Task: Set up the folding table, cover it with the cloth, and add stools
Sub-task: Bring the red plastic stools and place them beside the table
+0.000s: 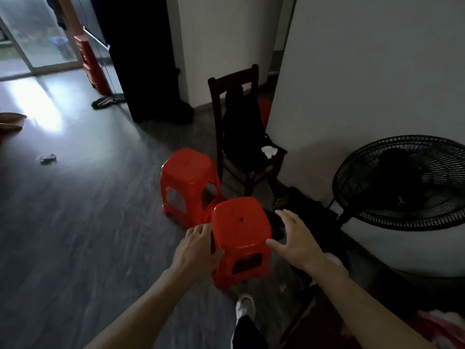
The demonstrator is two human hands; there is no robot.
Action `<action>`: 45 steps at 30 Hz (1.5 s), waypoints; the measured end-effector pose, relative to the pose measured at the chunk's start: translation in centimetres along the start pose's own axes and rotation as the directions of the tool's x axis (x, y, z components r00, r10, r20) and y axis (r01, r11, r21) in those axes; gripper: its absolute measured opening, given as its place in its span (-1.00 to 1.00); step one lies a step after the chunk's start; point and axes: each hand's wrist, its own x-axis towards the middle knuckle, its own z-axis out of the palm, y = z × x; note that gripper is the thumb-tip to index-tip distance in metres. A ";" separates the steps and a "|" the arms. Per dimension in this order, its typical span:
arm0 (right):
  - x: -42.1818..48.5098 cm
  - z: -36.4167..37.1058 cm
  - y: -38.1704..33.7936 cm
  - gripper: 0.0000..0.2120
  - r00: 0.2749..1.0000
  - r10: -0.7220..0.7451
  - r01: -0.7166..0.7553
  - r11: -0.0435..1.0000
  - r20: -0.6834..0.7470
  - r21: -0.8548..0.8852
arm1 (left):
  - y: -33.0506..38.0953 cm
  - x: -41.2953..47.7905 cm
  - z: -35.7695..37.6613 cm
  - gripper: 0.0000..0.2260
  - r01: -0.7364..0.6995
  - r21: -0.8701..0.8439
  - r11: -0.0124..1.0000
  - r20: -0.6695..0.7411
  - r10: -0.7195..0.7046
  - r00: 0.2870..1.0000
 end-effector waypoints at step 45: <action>39.1 29.5 22.8 0.24 0.830 0.360 -0.235 0.919 0.427 -0.317 | -15.5 33.2 34.8 0.06 0.356 -0.001 0.935 0.423 -0.322 0.847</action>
